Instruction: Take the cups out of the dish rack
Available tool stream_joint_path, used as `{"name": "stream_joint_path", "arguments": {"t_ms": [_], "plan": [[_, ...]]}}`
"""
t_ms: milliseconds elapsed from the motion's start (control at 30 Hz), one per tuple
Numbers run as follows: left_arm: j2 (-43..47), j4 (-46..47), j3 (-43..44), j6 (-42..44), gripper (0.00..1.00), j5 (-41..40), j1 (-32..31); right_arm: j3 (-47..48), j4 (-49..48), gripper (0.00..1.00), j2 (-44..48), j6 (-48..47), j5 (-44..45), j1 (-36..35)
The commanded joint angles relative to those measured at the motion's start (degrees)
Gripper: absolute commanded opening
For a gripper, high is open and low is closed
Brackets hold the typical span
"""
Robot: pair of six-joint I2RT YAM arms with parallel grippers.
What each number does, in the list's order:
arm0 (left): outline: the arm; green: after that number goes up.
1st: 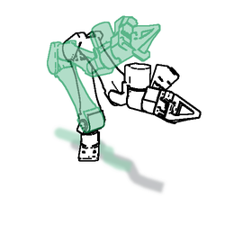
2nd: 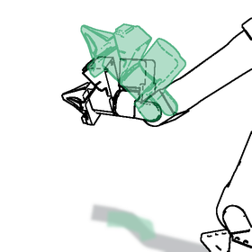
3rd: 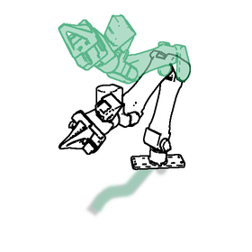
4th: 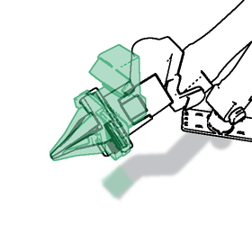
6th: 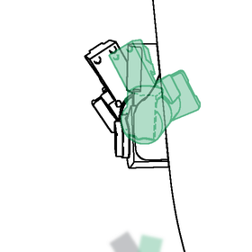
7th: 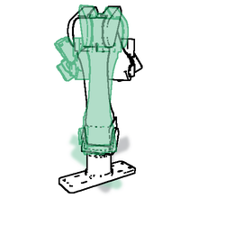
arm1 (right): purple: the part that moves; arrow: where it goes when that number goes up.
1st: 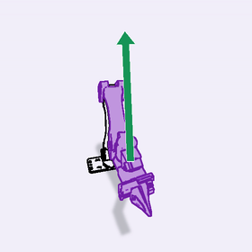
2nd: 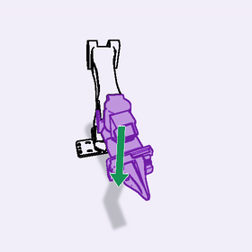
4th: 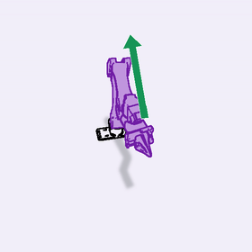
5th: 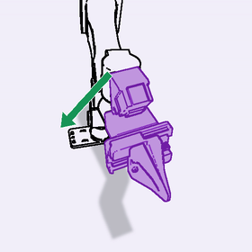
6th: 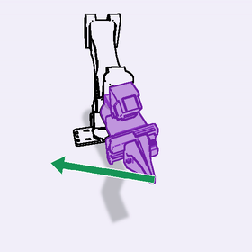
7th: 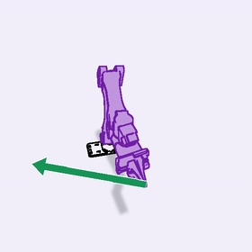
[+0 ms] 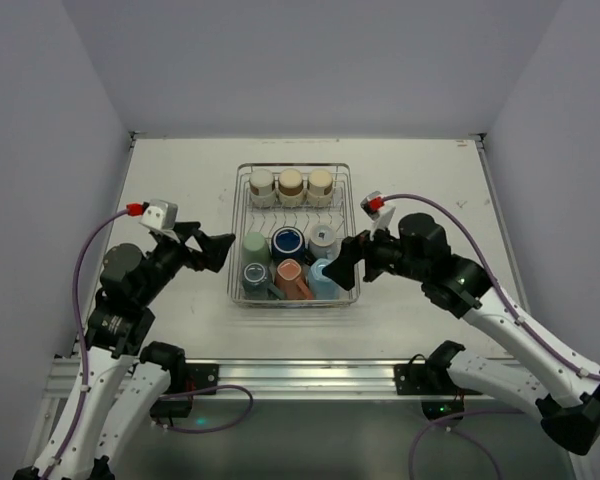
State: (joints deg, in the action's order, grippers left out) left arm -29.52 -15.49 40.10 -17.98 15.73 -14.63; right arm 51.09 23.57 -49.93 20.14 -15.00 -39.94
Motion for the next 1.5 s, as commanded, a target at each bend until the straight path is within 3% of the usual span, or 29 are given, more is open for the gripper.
{"name": "stream_joint_path", "arguments": {"t_ms": [0,500,867,1233,1467], "plan": [[2.0,-0.6,-1.24,1.89,1.0,-2.45,0.48,3.92,5.43,0.99,-3.76,-4.14,6.74,-2.15],[4.47,-0.33,-3.18,1.8,1.0,-5.53,0.48,12.54,14.3,0.99,-17.91,-4.32,22.73,-9.27],[4.03,-0.33,-3.27,1.98,1.0,-4.3,0.48,16.32,15.27,0.99,-28.37,-11.7,20.45,-10.07],[3.85,-0.34,-3.27,2.07,1.0,-3.95,0.39,14.74,15.45,0.95,-33.91,-6.87,22.73,-11.56],[3.94,-0.33,-3.27,1.98,1.0,-4.04,0.39,15.09,15.45,0.98,-36.73,-5.64,24.49,-12.79]]}}
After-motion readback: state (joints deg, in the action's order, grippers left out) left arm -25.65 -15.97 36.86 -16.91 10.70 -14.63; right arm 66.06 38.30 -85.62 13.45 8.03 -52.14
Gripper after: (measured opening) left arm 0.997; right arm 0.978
